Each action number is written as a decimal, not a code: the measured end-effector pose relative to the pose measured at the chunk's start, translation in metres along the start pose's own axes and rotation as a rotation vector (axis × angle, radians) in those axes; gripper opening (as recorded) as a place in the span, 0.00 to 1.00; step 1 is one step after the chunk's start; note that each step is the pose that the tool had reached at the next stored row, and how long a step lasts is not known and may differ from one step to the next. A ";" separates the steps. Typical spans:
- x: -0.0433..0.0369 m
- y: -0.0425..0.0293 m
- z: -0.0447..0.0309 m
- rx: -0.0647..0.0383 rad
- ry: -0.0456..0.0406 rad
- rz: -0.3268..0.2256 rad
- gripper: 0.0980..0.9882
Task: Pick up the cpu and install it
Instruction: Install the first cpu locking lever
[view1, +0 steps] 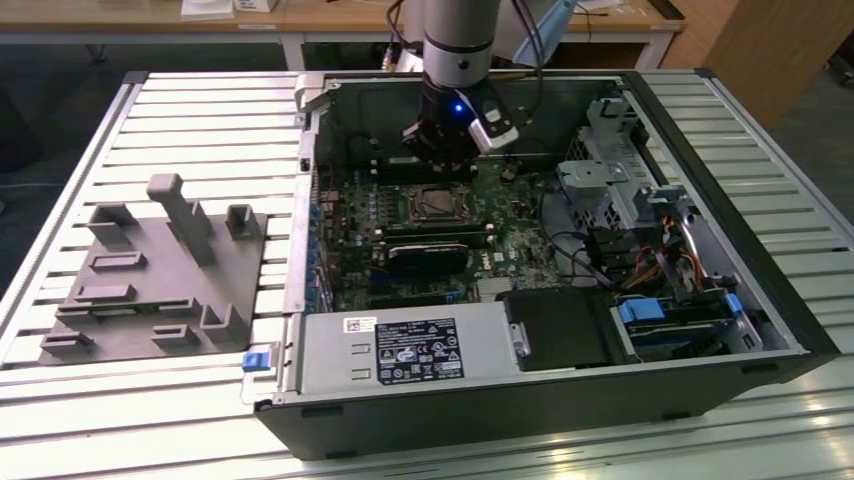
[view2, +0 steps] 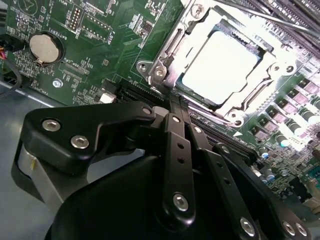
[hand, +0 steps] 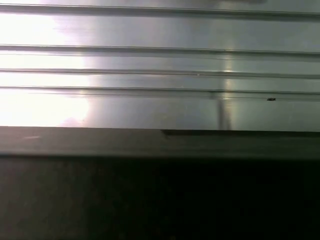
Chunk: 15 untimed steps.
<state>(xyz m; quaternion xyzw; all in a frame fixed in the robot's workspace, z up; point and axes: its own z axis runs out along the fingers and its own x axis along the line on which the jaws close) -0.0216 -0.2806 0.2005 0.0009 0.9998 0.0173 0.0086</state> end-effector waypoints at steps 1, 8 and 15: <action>-0.0001 0.0000 0.0003 0.002 0.0001 0.000 0.01; -0.0011 0.0006 0.0027 0.007 0.0001 0.000 0.01; -0.0013 0.0011 0.0022 -0.015 -0.0001 -0.001 0.01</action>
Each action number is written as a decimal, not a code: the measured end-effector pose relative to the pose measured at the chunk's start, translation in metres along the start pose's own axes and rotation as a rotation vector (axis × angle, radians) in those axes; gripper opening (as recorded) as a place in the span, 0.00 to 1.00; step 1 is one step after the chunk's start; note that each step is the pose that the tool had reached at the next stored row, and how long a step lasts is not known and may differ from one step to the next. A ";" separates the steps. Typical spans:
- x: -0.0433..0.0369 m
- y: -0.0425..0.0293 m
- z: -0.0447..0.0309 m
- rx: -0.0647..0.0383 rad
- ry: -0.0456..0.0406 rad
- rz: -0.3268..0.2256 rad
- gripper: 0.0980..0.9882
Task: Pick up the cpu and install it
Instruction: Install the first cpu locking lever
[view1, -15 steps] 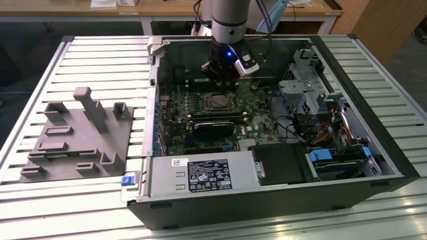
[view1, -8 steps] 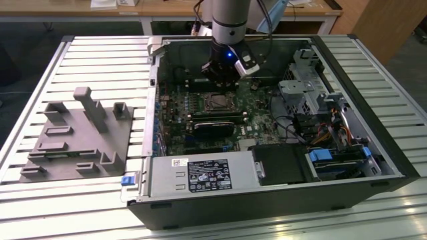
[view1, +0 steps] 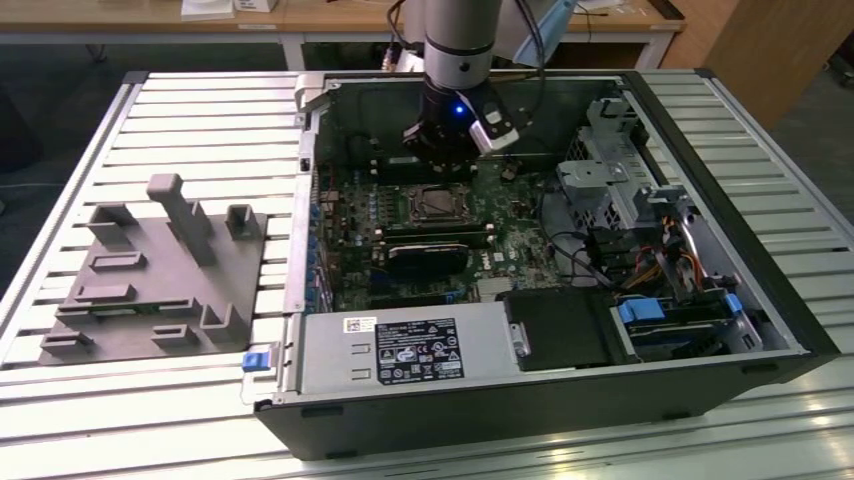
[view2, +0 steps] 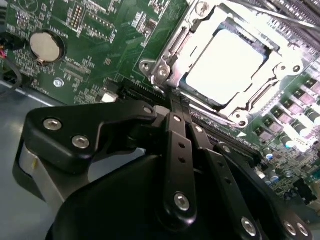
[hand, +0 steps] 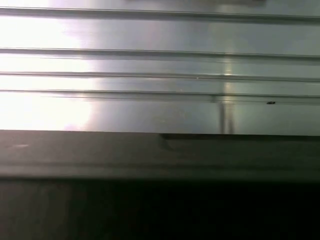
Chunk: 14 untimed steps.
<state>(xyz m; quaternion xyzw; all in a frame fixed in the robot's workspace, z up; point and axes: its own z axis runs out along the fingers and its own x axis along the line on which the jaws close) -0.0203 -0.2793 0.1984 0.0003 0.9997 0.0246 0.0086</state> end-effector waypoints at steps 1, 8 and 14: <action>0.0000 0.0001 -0.0016 0.000 0.0001 0.000 0.01; -0.0003 0.0000 -0.0141 0.000 0.0002 0.000 0.01; -0.0002 -0.0022 -0.0142 0.001 0.0003 0.000 0.01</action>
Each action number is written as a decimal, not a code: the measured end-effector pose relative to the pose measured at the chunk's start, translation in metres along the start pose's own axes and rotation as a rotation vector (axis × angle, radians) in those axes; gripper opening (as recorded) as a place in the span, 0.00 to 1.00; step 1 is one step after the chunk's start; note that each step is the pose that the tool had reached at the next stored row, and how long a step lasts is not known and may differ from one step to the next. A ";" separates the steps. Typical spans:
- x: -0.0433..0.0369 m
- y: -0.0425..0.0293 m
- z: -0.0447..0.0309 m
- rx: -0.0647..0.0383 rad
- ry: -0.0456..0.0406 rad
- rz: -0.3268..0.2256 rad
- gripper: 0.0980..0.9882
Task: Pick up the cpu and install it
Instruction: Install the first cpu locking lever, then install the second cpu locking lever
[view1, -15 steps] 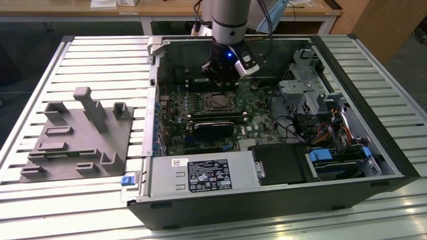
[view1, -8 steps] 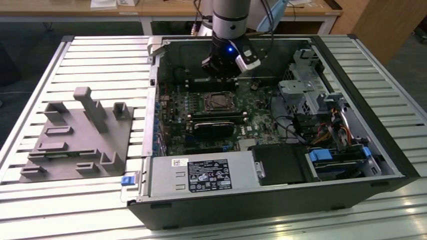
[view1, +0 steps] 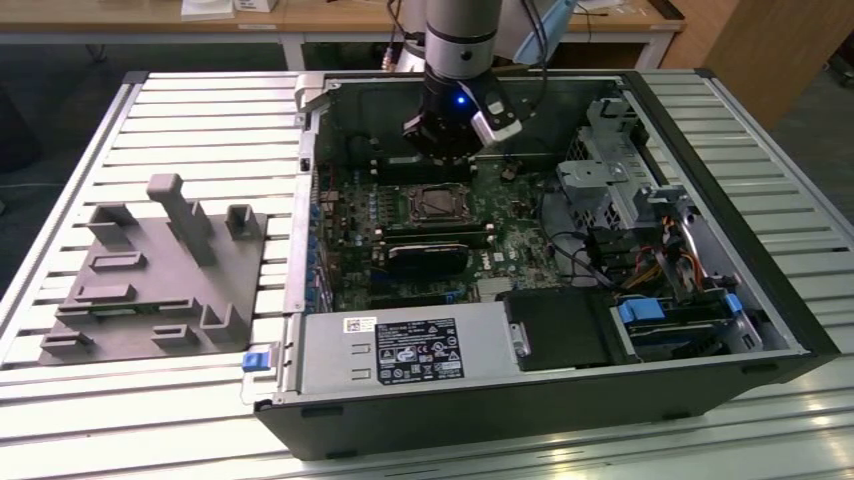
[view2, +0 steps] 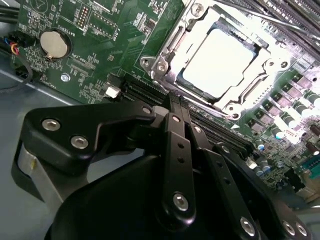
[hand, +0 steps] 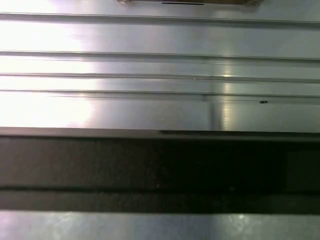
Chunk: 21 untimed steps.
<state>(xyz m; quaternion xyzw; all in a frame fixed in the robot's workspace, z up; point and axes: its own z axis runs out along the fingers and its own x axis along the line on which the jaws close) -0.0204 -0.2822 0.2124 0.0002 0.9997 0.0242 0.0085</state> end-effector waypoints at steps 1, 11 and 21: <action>0.0000 -0.0002 0.0000 0.000 -0.0001 0.000 0.01; 0.0000 -0.0020 0.0002 0.000 0.0000 0.000 0.01; 0.0000 -0.0053 0.0000 0.000 0.0001 0.000 0.01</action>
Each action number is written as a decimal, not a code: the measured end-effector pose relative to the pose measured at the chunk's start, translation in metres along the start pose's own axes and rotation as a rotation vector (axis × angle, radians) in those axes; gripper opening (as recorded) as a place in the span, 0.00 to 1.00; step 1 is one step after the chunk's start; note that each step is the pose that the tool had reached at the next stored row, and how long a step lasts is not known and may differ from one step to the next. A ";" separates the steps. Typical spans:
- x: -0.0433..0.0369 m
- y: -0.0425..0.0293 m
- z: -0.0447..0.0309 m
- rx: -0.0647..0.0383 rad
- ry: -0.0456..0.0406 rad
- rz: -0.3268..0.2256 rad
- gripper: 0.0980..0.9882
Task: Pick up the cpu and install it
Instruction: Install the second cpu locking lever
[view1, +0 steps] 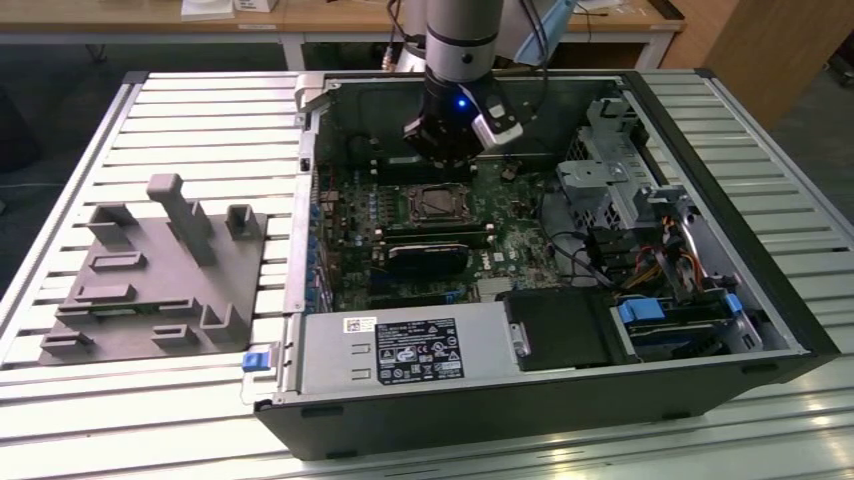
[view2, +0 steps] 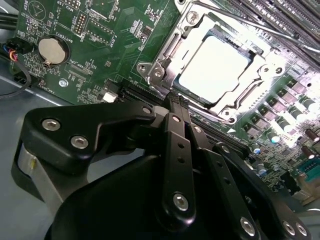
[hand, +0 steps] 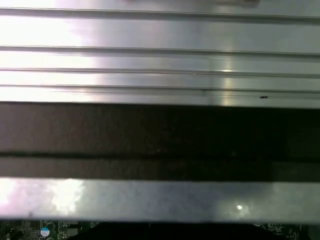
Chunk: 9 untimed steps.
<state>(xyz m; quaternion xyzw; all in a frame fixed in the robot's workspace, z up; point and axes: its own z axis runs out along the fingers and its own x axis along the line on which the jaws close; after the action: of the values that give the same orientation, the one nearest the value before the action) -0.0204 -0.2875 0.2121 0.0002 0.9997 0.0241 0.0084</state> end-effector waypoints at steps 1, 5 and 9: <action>0.0000 -0.0005 0.0000 0.000 0.0000 0.000 0.01; 0.0000 -0.0015 -0.0002 0.000 0.0000 0.000 0.01; -0.0001 -0.0013 -0.0065 0.000 -0.0001 0.000 0.01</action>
<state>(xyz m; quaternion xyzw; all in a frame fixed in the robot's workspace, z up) -0.0204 -0.2891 0.2185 0.0002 0.9997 0.0241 0.0085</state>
